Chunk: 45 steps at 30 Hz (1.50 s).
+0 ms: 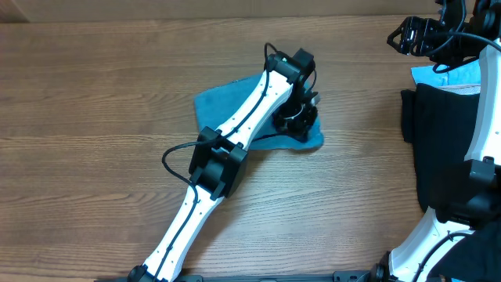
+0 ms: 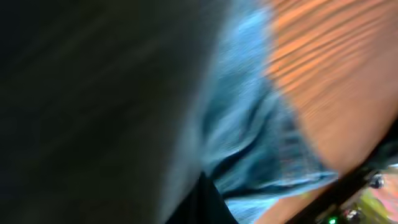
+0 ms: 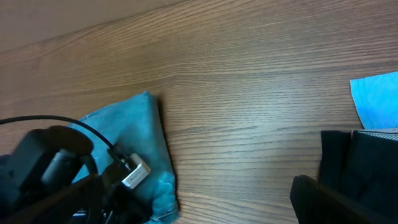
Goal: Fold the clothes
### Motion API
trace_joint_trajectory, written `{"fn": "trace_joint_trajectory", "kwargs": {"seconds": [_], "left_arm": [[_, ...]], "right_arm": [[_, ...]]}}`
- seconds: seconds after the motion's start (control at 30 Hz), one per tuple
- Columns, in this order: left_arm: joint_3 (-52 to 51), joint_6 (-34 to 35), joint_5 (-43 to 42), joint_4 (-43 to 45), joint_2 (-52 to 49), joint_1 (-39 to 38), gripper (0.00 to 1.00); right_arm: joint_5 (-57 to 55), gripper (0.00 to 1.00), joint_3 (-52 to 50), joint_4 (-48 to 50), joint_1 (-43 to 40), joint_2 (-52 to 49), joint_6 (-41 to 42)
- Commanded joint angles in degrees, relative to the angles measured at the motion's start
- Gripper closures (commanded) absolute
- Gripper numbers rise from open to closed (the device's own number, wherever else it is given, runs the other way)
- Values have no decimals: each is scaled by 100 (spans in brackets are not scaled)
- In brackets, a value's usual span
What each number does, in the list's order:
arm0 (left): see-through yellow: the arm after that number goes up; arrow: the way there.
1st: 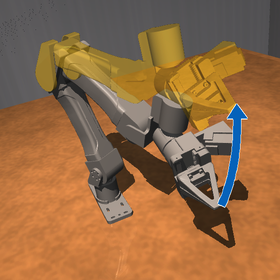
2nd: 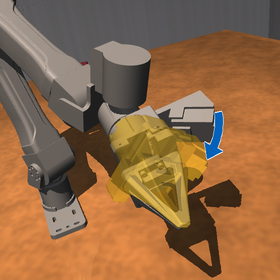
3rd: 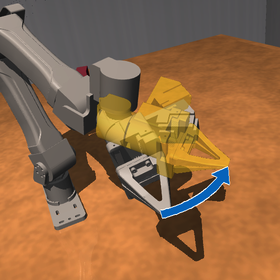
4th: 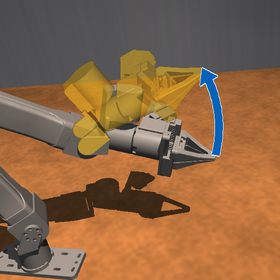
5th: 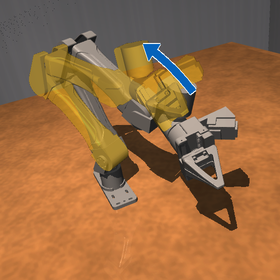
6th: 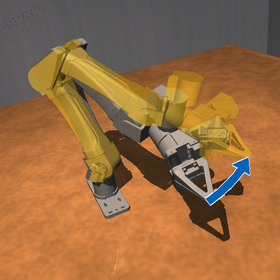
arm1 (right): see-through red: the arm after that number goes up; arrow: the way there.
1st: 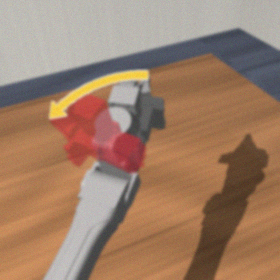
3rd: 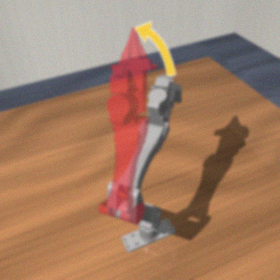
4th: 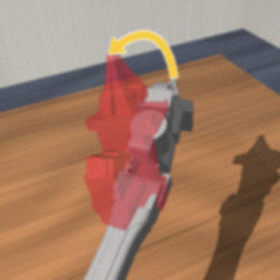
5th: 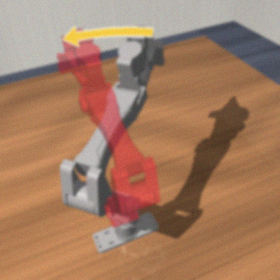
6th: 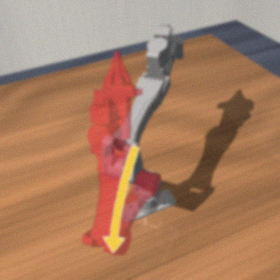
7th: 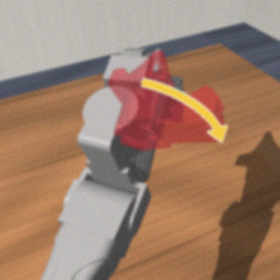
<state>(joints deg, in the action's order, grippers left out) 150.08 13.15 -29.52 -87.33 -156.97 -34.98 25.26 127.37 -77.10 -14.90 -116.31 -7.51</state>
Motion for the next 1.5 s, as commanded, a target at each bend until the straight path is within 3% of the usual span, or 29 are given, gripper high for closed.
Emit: {"fn": "trace_joint_trajectory", "kwargs": {"seconds": [0.0,0.07,0.13,0.23,0.4,0.57,0.77,0.93,1.0,1.07,1.17,1.3,1.47], "left_arm": [[-11,-92,741,-542,-55,162,96],[-37,-109,1373,-953,-55,247,96],[-90,-109,1471,-953,-52,330,96],[-306,118,2542,-955,-50,466,96],[-970,278,2715,-955,291,772,96],[-1958,737,3856,-955,1187,1191,96],[-2710,984,4350,-955,1591,2575,96],[-2518,1119,3947,-809,2457,3967,96],[-2518,402,2894,-446,2929,4275,96],[-2518,-376,1228,-162,3283,4518,96],[-2522,-549,11,-87,3344,4660,96],[-2702,83,686,258,3095,4618,96],[-3661,232,962,1198,3069,4603,96]], "right_arm": [[2,0,20,31,4,15,-4],[2,0,20,31,4,15,-2],[2,0,20,31,4,15,-2],[2,0,20,28,4,15,-4],[2,0,20,31,4,15,-2],[2,0,20,31,4,15,-2],[2,0,20,31,4,15,-2],[2,0,20,31,4,15,-2],[2,0,20,31,4,15,-4],[2,0,20,31,4,15,-2],[2,0,20,31,4,15,-2],[2,0,20,28,4,15,-2],[2,0,20,31,2,15,-2]]}}
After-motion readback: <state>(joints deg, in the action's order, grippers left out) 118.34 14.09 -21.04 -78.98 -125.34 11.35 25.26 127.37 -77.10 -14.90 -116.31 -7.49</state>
